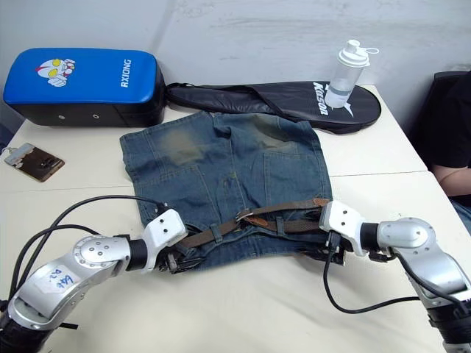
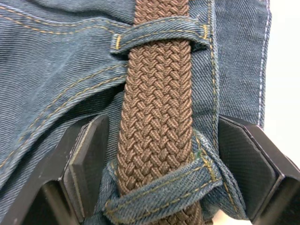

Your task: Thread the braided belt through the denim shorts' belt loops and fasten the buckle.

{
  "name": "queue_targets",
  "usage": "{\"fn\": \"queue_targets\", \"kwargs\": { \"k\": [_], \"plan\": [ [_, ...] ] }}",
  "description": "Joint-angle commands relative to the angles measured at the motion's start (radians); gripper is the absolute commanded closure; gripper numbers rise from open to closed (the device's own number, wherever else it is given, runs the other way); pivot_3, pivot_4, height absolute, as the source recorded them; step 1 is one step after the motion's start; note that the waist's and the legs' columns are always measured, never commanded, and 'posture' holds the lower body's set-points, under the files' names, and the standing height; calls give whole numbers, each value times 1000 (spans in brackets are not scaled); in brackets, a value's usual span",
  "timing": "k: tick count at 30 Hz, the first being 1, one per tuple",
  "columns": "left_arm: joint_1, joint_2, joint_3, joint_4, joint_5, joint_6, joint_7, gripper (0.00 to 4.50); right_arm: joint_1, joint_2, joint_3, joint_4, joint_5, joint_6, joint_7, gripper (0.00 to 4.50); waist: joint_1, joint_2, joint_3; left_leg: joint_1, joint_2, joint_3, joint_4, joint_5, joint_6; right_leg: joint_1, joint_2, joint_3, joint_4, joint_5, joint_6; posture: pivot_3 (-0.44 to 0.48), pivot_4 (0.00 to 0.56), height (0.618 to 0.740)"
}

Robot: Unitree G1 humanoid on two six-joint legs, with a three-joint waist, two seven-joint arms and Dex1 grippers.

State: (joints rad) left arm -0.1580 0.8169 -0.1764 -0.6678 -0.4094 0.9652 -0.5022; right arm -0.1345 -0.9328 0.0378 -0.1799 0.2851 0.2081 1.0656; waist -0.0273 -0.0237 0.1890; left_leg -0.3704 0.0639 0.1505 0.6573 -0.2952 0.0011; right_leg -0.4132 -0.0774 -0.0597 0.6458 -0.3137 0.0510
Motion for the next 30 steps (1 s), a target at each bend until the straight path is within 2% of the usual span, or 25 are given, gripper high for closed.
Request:
{"fn": "queue_targets", "kwargs": {
  "k": [1,4,7,10,12,14,15,17,19,24,30],
  "plan": [
    [11,-6,42,-17,13,4,11,643,-1,-4,-3,52,-77,-92,-11,0,0,0,0,0,0,0,0,0,0,0,0,0,0,0,0,0,150,740],
    [26,-6,63,-17,14,8,14,643,-4,22,-7,91,-110,-121,-42,0,0,0,0,0,0,0,0,0,0,0,0,0,0,0,0,0,150,740],
    [47,-5,93,-20,10,11,13,1490,-6,51,-23,113,-87,-101,-53,0,-3,0,0,1,0,0,0,0,-1,0,0,0,0,0,0,0,150,740],
    [76,11,116,-17,22,-2,7,2759,-7,58,-25,127,-65,-82,-30,883,-4,0,0,1,0,0,-1,0,-1,0,0,0,0,0,0,0,150,740],
    [90,14,131,-9,34,-20,10,3571,-10,57,-23,135,-65,-81,-21,1828,-3,0,0,1,0,0,-1,0,0,0,0,0,0,0,-1,0,150,740],
    [101,17,141,3,51,-47,17,4063,-12,61,-26,140,-57,-74,-16,2704,-3,-1,0,1,0,0,-1,0,0,0,0,0,0,0,-1,0,150,740],
    [111,18,149,17,66,-69,24,4094,-12,68,-32,144,-42,-61,-15,2965,-2,-1,0,1,1,0,-1,0,0,0,0,0,0,0,-1,0,150,740],
    [136,17,165,46,94,-116,35,4105,-15,77,-38,157,-27,-44,-15,3971,-3,-1,-1,2,0,0,-3,0,0,0,0,0,0,0,-1,0,150,740],
    [158,5,185,82,128,-172,56,4105,-30,86,-41,189,-41,-50,-35,4500,-3,-1,-1,2,0,0,-4,0,0,0,0,0,-1,0,-1,0,150,740],
    [245,-40,262,225,186,-374,92,4105,-86,92,-22,350,-141,-238,-68,4500,-4,-1,-1,3,0,0,-5,1,2,0,0,-1,-1,1,-3,0,150,740],
    [384,-174,396,341,114,-673,43,4106,-112,97,-33,568,-110,-268,-56,4500,-4,-4,-3,3,1,0,-6,1,3,0,-1,-3,-2,2,-4,0,150,740]
  ]
}}
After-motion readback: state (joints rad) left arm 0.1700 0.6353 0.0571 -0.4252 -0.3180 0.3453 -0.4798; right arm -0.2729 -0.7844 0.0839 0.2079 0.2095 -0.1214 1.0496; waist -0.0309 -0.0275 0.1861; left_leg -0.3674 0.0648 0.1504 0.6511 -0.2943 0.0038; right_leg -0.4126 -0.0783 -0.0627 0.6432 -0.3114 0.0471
